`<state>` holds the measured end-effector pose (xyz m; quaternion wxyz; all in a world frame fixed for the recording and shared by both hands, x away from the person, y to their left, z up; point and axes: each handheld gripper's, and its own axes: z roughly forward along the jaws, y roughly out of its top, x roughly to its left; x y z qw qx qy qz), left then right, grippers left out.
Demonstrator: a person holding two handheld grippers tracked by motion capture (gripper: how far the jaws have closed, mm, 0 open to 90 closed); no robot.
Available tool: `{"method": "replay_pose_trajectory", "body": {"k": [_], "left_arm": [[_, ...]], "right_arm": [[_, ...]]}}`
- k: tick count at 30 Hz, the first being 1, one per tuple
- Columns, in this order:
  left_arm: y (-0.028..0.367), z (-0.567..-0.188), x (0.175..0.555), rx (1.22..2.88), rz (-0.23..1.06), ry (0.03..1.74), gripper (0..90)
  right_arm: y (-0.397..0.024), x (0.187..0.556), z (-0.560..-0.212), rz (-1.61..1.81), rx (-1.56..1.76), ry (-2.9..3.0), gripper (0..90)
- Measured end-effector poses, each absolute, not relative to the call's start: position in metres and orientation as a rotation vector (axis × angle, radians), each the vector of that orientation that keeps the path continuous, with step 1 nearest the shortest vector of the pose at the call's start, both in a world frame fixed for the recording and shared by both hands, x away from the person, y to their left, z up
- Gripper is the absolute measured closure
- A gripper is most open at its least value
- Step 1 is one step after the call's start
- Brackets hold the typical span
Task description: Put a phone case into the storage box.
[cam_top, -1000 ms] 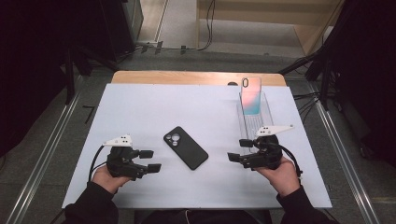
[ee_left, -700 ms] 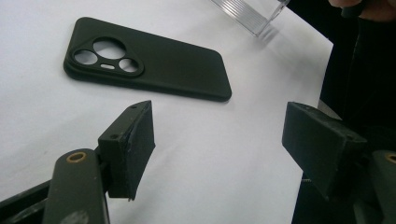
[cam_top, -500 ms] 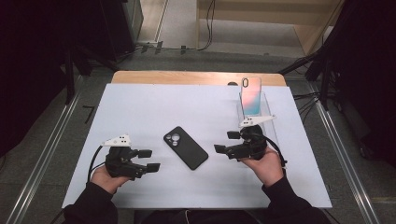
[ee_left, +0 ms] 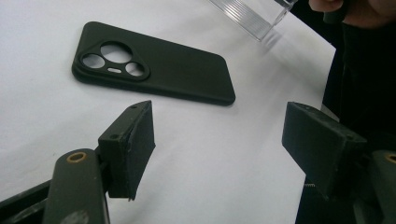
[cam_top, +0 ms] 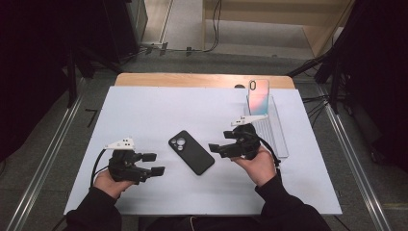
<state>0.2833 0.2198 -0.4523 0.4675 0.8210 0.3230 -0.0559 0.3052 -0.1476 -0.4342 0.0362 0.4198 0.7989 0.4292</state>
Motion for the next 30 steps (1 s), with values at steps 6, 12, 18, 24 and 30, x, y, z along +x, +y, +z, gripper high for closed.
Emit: {"method": "replay_pose_trajectory", "body": {"k": [6, 12, 18, 24, 30], "left_arm": [[0.221, -0.449, 0.285, 2.001, -0.125, 0.8, 26.1], [0.223, -0.448, 0.288, 1.995, -0.125, 0.807, 26.1], [0.224, -0.448, 0.288, 1.994, -0.124, 0.807, 26.1], [0.224, -0.448, 0.289, 1.993, -0.124, 0.811, 26.0], [0.223, -0.448, 0.29, 1.992, -0.119, 0.811, 26.1]], "right_arm": [[-0.132, 0.311, -0.442, 1.315, 1.3, 2.448, 16.5], [-0.121, 0.316, -0.446, 1.295, 1.273, 2.446, 15.4], [-0.113, 0.321, -0.451, 1.306, 1.244, 2.47, 8.0], [-0.109, 0.326, -0.459, 1.28, 1.246, 2.488, 0.4], [-0.1, 0.33, -0.467, 1.19, 1.286, 2.479, 4.0]]}}
